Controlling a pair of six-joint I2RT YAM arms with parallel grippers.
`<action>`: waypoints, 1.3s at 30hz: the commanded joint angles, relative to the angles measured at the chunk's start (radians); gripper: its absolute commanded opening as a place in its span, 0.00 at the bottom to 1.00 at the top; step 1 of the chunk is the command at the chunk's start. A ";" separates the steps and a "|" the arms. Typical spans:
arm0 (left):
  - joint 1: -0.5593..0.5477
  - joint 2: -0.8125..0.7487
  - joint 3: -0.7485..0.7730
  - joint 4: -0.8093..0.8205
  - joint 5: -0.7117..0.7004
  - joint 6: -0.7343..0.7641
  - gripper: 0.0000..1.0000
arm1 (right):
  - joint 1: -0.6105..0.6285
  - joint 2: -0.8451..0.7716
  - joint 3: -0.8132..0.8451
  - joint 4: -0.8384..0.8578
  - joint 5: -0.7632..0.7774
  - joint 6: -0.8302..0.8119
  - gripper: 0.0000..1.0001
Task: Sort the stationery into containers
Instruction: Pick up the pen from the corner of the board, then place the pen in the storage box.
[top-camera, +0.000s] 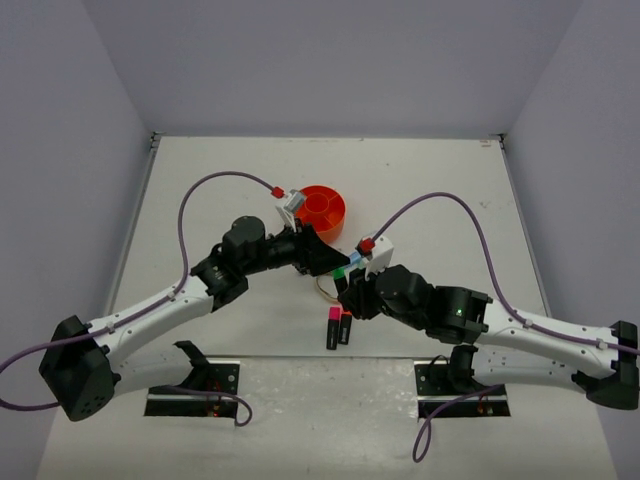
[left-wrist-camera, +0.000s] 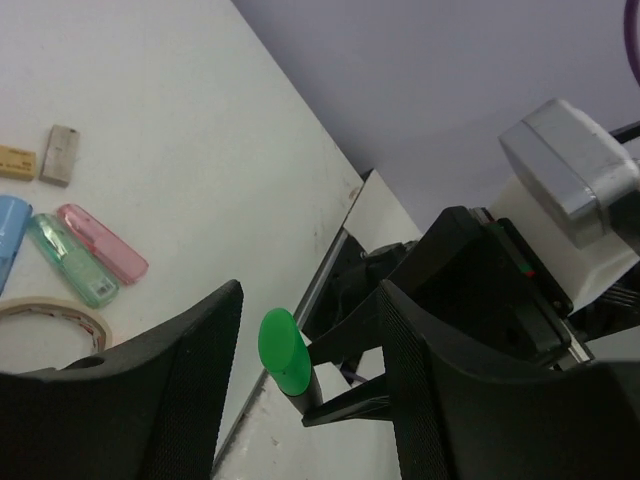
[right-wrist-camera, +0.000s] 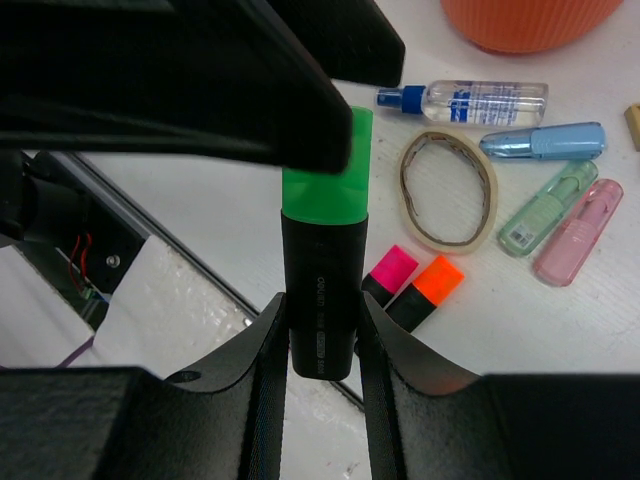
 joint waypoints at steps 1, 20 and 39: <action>-0.050 0.049 0.060 0.050 -0.043 0.001 0.55 | 0.011 -0.012 0.052 0.050 0.079 -0.030 0.00; -0.065 0.185 0.360 -0.396 -0.809 0.310 0.00 | 0.012 -0.002 0.041 -0.166 0.397 0.213 0.99; 0.097 0.566 0.635 -0.153 -0.956 0.510 0.00 | 0.012 -0.149 -0.082 -0.269 0.355 0.374 0.99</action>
